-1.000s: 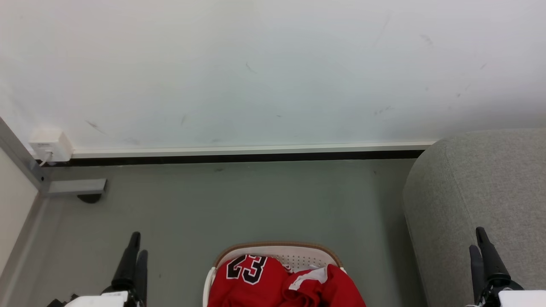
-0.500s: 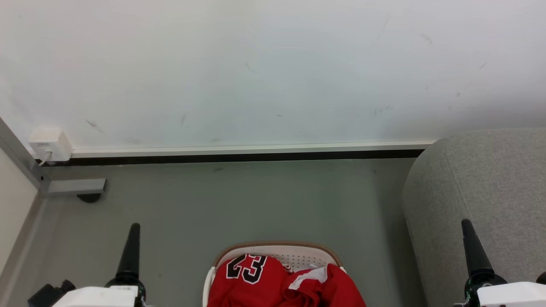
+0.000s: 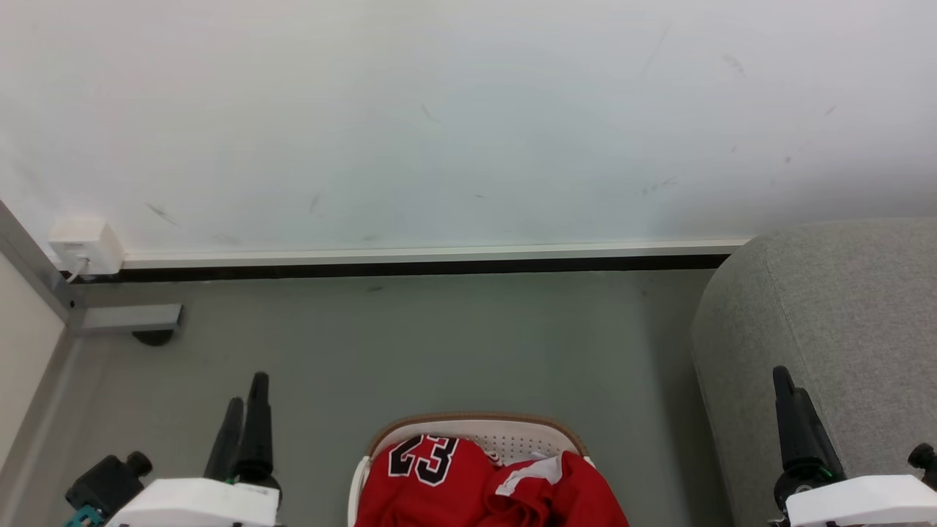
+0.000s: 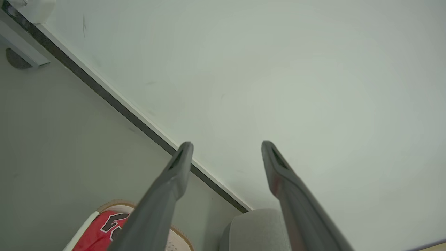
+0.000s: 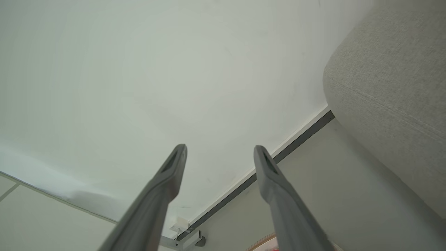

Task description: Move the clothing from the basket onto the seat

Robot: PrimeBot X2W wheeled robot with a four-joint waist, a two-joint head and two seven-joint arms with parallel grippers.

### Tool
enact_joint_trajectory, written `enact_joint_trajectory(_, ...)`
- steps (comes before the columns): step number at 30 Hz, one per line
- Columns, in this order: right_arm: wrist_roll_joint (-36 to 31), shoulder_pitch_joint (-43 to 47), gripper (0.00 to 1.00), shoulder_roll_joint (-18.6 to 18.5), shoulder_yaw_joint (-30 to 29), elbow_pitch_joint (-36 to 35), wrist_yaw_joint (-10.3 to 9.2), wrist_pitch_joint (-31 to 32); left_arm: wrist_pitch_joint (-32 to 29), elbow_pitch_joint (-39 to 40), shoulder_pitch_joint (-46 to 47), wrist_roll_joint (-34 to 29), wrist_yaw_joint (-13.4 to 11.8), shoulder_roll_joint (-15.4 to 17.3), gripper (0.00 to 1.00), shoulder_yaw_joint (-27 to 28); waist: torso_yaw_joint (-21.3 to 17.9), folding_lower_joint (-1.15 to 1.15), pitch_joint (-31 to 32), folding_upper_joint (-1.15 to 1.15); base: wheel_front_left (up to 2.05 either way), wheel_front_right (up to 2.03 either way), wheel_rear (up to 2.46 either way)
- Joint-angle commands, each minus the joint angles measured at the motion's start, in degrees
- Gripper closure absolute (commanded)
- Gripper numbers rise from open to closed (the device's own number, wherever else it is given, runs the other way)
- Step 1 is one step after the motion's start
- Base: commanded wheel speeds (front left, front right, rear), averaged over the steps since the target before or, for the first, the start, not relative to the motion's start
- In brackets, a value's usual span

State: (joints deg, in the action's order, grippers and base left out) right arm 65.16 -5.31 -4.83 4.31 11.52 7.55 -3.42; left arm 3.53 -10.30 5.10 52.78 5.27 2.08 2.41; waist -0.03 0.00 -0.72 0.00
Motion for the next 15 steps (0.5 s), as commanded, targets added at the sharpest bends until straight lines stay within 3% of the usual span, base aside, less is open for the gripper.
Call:
enact_joint_trajectory(1, -3.91, -1.36, 0.00, -0.47, 0.34, -0.80, -0.04, -0.84, 0.71, 0.81, 1.38, -3.92, -0.30, 0.59, 0.00, -0.35, 0.00, 0.00, 0.01, 0.00, 0.00, 0.00, 0.00)
enact_joint_trajectory(8, -14.15, -1.33, 0.00, -0.57, 0.72, -0.31, -0.05, -2.10, 2.01, 1.02, 1.43, -12.76, -2.07, 1.20, 0.00, -1.81, -0.09, 0.00, 0.01, 0.00, 0.00, 0.00, 0.00)
enact_joint_trajectory(15, -20.46, -1.57, 0.00, -0.36, 0.97, 0.63, -0.05, -3.17, 3.09, 0.89, 1.52, -17.22, -3.12, 1.79, 0.00, -2.91, -0.07, 0.00, -0.17, 0.00, 0.00, 0.00, 0.00)
